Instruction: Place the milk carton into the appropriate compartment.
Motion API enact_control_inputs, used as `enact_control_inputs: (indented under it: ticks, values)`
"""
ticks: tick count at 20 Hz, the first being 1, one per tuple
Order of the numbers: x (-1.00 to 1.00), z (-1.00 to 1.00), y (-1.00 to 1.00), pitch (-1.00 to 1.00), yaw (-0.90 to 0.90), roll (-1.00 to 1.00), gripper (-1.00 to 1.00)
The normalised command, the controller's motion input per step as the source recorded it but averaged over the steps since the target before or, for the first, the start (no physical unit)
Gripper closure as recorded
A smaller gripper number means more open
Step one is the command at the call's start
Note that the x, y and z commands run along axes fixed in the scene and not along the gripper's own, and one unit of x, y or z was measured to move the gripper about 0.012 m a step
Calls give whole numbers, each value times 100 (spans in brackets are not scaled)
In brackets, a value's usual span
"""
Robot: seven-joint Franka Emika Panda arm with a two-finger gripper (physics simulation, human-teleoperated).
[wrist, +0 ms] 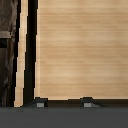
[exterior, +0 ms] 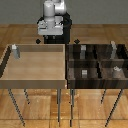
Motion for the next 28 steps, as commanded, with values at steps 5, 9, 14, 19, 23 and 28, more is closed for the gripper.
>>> enact_control_inputs:
  ticks: [5,9,14,19,23,28]
  values:
    - [0,0,0,0,0,0,-100]
    - [0,0,-75,0,0,0,-100]
    - [0,0,-100,0,0,0,-100]
    - [0,0,-100,0,0,0,-100]
    - [0,0,-100,0,0,0,-100]
    - [0,0,-100,0,0,0,-100]
